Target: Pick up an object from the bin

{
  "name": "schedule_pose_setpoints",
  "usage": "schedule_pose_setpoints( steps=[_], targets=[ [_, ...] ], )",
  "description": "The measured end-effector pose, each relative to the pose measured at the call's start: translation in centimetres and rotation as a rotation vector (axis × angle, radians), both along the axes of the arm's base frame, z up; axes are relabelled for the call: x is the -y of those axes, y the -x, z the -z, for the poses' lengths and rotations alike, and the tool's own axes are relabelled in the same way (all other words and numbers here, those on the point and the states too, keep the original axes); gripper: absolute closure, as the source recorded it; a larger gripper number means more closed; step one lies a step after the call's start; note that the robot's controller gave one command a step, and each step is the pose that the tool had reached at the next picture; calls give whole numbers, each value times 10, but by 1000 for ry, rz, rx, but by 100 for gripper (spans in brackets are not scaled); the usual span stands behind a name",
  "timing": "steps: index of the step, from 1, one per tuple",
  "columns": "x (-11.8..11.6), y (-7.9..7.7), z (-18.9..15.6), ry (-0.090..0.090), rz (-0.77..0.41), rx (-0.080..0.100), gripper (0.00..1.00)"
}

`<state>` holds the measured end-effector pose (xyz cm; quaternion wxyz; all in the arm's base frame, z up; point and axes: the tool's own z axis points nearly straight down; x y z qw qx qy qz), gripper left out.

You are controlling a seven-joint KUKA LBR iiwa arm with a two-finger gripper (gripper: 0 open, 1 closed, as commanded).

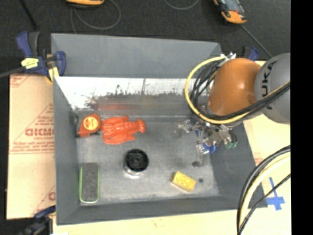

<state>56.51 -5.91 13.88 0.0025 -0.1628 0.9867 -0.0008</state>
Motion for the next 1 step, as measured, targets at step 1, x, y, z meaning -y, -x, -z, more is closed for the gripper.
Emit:
schedule_pose_setpoints(
  steps=[1],
  targets=[
    [-10,-22,46,-3,237,2,0]
  ],
)
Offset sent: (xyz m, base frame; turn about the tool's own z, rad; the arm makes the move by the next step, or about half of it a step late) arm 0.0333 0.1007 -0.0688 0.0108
